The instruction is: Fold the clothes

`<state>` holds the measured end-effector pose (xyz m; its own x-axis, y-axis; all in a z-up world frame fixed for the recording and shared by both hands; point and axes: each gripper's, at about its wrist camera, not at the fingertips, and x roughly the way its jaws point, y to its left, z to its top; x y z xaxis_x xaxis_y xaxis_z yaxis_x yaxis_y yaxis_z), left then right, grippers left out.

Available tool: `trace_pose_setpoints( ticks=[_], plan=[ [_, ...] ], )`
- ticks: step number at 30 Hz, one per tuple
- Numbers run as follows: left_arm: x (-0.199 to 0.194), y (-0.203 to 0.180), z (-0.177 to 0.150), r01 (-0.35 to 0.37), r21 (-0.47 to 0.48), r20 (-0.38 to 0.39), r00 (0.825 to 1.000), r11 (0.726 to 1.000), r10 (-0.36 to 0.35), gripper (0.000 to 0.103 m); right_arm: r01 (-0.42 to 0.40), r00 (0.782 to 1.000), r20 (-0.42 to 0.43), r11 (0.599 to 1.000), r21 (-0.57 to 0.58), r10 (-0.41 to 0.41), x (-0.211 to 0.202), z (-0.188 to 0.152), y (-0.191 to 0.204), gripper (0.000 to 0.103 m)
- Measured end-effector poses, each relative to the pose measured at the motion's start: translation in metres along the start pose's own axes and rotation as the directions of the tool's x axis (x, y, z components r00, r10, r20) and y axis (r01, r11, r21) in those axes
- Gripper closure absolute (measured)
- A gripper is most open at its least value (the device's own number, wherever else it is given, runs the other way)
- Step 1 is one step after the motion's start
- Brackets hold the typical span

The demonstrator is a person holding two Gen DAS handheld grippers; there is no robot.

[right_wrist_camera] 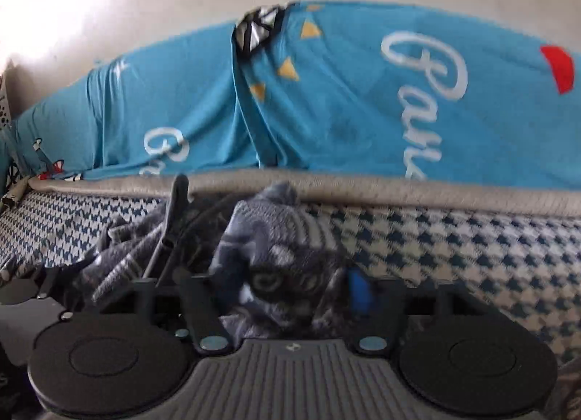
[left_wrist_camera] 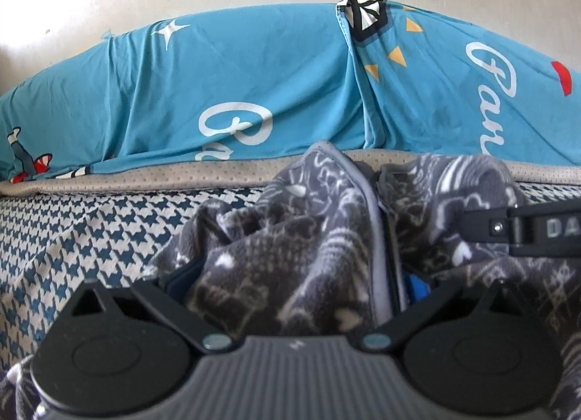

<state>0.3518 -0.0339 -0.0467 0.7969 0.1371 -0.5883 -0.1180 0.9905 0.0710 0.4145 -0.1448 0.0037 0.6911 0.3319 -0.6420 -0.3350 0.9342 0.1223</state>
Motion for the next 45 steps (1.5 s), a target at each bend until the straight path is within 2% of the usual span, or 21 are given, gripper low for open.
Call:
trace_pose_setpoints(
  ticks=[2,5,8,11,12,13,15,16,18,19,20,21,28,31,34,37,40,41,43,45],
  plan=[
    [0.002,-0.003,0.003,-0.009,0.015,-0.005,1.0,1.0,0.009,0.0,0.011,1.0,0.017,1.0,0.002,-0.011,0.002,-0.002,-0.001,0.076],
    [0.009,-0.013,0.014,-0.013,0.035,-0.014,1.0,0.999,0.013,0.0,0.042,0.998,0.051,0.999,0.011,-0.042,0.0,-0.001,-0.002,0.086],
    [0.015,-0.031,0.028,-0.005,0.07,0.033,0.999,0.998,0.003,0.0,0.102,0.986,0.129,0.994,0.042,-0.106,-0.015,0.006,-0.006,0.089],
    [0.017,-0.053,0.036,-0.003,0.121,0.118,0.993,0.993,-0.012,0.0,0.15,0.957,0.233,0.983,0.104,-0.171,-0.032,0.014,-0.016,0.089],
    [0.026,-0.06,0.034,-0.018,0.142,0.096,0.995,0.99,0.005,0.0,0.153,0.956,0.232,0.98,0.13,-0.18,-0.03,0.013,-0.022,0.088],
    [0.039,-0.067,0.03,-0.033,0.164,0.049,0.998,0.986,0.026,0.0,0.152,0.965,0.188,0.974,0.165,-0.183,-0.023,0.011,-0.029,0.088],
    [0.045,-0.068,0.028,-0.03,0.146,0.04,0.999,0.989,0.024,0.0,0.173,0.979,0.063,0.952,0.254,-0.194,-0.007,0.006,-0.045,0.085],
    [0.045,-0.066,0.029,-0.021,0.138,0.035,0.999,0.99,0.016,0.0,0.171,0.982,0.03,0.939,0.298,-0.189,-0.004,0.003,-0.052,0.078],
    [0.044,-0.062,0.029,0.0,0.135,0.026,1.0,0.991,-0.004,0.0,0.133,0.986,0.048,0.924,0.359,-0.161,-0.012,0.004,-0.062,0.07],
    [0.043,-0.059,0.029,0.009,0.135,0.014,1.0,0.991,-0.011,0.0,0.121,0.986,0.064,0.917,0.38,-0.156,-0.018,0.006,-0.066,0.062],
    [0.039,-0.056,0.03,0.018,0.129,-0.003,1.0,0.991,-0.017,0.0,0.119,0.983,0.081,0.913,0.389,-0.163,-0.024,0.008,-0.068,0.055],
    [0.034,-0.053,0.03,0.028,0.119,-0.023,0.999,0.993,-0.026,0.0,0.121,0.981,0.096,0.914,0.388,-0.17,-0.03,0.009,-0.069,0.052],
    [-0.026,-0.018,0.014,0.136,0.067,-0.112,0.985,0.988,-0.128,0.0,0.146,0.974,0.111,0.925,0.351,-0.195,-0.053,0.011,-0.072,0.049],
    [-0.06,0.0,0.003,0.157,0.069,-0.121,0.982,0.985,-0.148,0.0,0.184,0.968,0.097,0.92,0.345,-0.23,-0.064,0.005,-0.08,0.047],
    [-0.094,0.016,-0.007,0.147,0.109,-0.114,0.984,0.983,-0.135,0.0,0.227,0.958,0.095,0.916,0.33,-0.272,-0.082,-0.007,-0.093,0.044],
    [-0.124,0.034,-0.015,0.105,0.118,-0.089,0.992,0.988,-0.094,0.0,0.262,0.951,0.07,0.903,0.341,-0.303,-0.104,-0.022,-0.113,0.044],
    [-0.137,0.052,-0.022,0.097,0.056,-0.082,0.992,0.994,-0.092,0.0,0.319,0.933,0.043,0.876,0.362,-0.357,-0.132,-0.035,-0.135,0.042],
    [-0.138,0.056,-0.022,0.103,0.03,-0.082,0.992,0.994,-0.101,0.0,0.339,0.925,0.032,0.863,0.374,-0.378,-0.14,-0.04,-0.142,0.037],
    [-0.137,0.062,-0.024,0.119,-0.013,-0.091,0.989,0.993,-0.119,0.0,0.379,0.909,-0.003,0.825,0.418,-0.416,-0.154,-0.05,-0.159,0.032],
    [-0.131,0.062,-0.024,0.135,-0.039,-0.113,0.984,0.99,-0.139,0.0,0.403,0.899,-0.045,0.785,0.471,-0.435,-0.165,-0.061,-0.176,0.032]
  ],
)
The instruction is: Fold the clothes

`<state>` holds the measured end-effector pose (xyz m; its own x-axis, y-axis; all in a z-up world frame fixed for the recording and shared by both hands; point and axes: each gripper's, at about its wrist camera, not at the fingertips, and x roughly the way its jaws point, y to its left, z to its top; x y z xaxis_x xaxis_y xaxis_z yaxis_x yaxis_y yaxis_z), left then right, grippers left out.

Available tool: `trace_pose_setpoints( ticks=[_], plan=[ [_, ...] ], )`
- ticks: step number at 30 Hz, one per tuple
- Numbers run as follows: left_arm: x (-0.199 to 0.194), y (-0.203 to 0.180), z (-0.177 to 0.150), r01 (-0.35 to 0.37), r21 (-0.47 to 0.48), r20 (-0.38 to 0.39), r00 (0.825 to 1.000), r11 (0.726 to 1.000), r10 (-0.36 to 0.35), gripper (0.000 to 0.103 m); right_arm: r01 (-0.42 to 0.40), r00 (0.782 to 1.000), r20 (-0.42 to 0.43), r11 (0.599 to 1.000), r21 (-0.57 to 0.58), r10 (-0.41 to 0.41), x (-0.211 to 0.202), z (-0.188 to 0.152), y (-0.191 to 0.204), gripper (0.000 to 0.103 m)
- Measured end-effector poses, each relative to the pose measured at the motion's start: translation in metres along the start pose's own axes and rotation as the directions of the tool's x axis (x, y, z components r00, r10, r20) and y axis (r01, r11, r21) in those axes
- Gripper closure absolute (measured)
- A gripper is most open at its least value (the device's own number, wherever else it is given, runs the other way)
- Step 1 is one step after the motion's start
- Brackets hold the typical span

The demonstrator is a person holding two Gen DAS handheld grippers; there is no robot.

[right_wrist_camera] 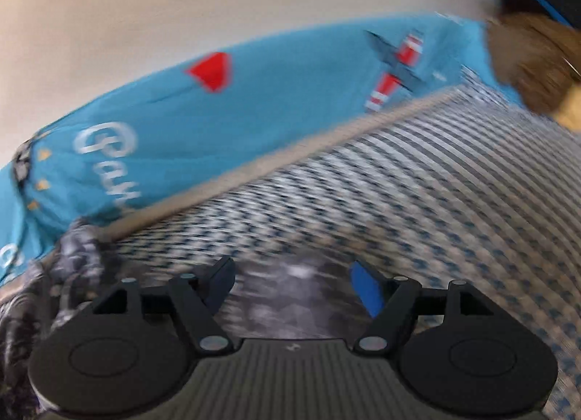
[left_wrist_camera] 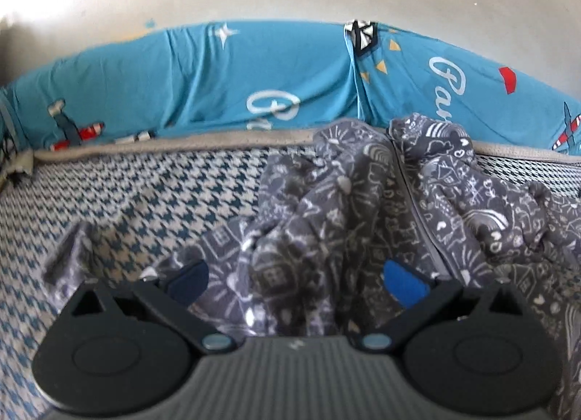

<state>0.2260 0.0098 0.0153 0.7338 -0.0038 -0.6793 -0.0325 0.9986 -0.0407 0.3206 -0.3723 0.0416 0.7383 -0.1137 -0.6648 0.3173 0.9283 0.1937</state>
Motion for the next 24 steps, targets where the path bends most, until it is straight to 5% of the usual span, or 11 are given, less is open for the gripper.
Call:
trace_pose_setpoints(
  ticks=[8,12,15,18,22,24],
  plan=[
    [0.016,0.002,0.0,0.05,-0.08,-0.061,0.997,0.996,-0.055,0.0,-0.007,0.986,-0.163,0.979,0.203,0.041,0.031,-0.011,-0.044,0.031],
    [0.02,0.005,0.0,0.051,-0.111,-0.079,0.995,0.992,-0.06,0.0,-0.025,0.986,-0.161,0.989,0.144,0.049,0.038,-0.013,-0.026,0.03],
    [0.022,0.005,-0.001,0.049,-0.114,-0.087,0.994,0.992,-0.06,0.0,-0.049,0.989,-0.134,0.996,0.076,0.059,0.039,-0.014,-0.01,0.05],
    [0.023,0.003,-0.001,0.048,-0.108,-0.086,0.995,0.993,-0.057,0.0,-0.062,0.995,-0.08,0.998,0.031,0.065,0.037,-0.011,0.0,0.086],
    [0.025,0.001,-0.002,0.036,-0.089,-0.082,0.996,0.995,-0.043,0.0,-0.1,0.993,0.059,0.995,-0.028,0.101,0.021,0.0,0.017,0.09],
    [0.026,0.001,-0.002,0.032,-0.087,-0.079,0.996,0.996,-0.039,0.0,-0.152,0.97,0.178,0.984,-0.089,0.166,0.002,0.009,0.024,0.09]
  ],
)
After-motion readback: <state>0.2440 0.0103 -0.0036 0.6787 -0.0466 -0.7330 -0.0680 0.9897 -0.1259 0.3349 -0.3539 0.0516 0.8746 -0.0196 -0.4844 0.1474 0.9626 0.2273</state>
